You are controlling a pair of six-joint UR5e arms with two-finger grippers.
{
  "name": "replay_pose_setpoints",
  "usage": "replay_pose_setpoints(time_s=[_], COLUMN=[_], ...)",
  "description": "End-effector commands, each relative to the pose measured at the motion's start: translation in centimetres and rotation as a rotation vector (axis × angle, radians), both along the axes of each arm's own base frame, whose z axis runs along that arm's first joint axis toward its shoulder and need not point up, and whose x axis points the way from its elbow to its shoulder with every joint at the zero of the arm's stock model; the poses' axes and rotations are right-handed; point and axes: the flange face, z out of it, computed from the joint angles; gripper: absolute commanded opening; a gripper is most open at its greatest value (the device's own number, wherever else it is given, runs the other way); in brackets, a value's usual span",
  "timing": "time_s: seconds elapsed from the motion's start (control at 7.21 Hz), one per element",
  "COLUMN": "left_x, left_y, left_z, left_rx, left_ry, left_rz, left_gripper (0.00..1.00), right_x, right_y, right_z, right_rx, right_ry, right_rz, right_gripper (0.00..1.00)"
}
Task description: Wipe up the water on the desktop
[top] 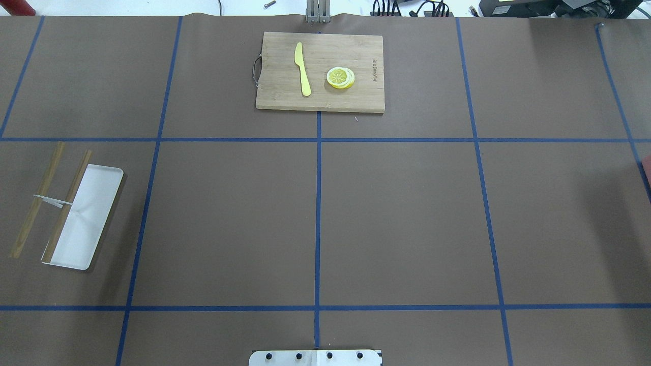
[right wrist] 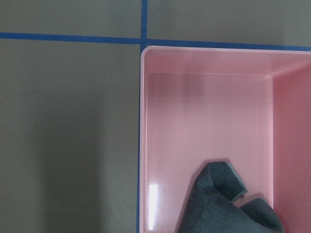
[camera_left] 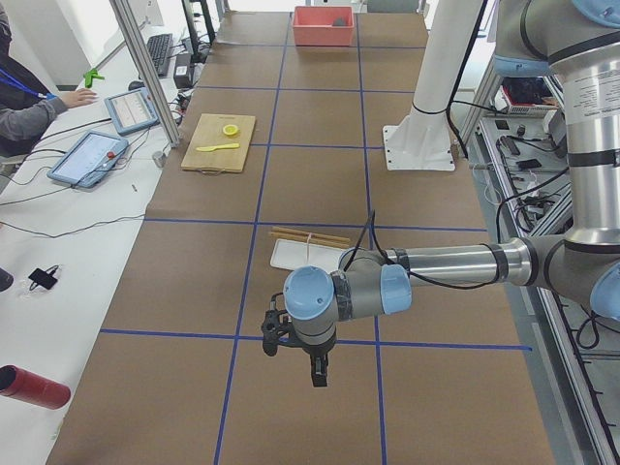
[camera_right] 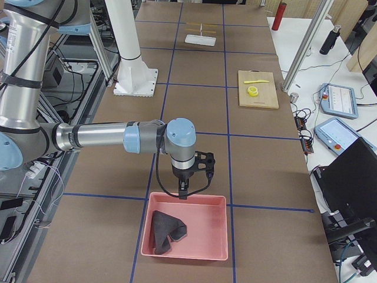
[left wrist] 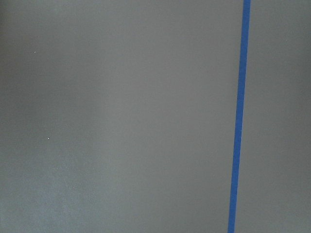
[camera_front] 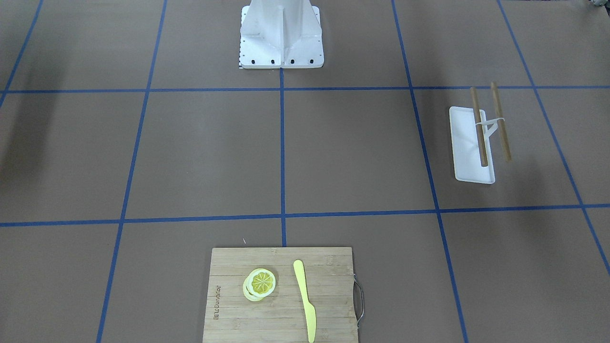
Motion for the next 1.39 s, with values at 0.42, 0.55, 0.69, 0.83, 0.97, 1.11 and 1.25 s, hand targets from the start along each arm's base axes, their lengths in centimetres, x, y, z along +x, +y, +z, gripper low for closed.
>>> replay_pose_setpoints(time_s=[0.42, 0.55, 0.69, 0.83, 0.97, 1.11, 1.25], left_x=[0.0, 0.3, 0.6, 0.7, 1.0, 2.1, 2.6], left_y=[-1.3, -1.4, -1.5, -1.6, -1.8, -2.3, -2.4], left_z=[-2.4, -2.8, -3.2, -3.4, -4.3, -5.7, -6.1], left_rx=[0.084, 0.091, 0.101, 0.105, 0.125, 0.156, 0.167], left_ry=[-0.007, -0.004, -0.003, -0.002, -0.003, -0.003, -0.003], left_rz=[0.002, 0.008, 0.014, 0.016, 0.022, 0.051, 0.064], left_gripper=[0.99, 0.99, 0.99, 0.99, 0.99, 0.99, 0.99], right_x=[-0.4, -0.4, -0.5, -0.6, -0.7, -1.3, -2.1], right_y=[0.4, 0.5, 0.5, 0.4, 0.4, 0.3, 0.1], right_z=[1.0, 1.4, 1.3, 1.1, 1.1, 0.8, 0.3], right_rx=[-0.039, -0.049, -0.045, -0.040, -0.038, -0.032, -0.021], right_ry=[0.002, -0.004, -0.014, -0.024, -0.024, -0.022, -0.020], right_rz=[-0.003, -0.002, -0.003, -0.003, -0.006, -0.024, -0.044], right_gripper=[1.00, 1.00, 1.00, 1.00, 1.00, 1.00, 1.00])
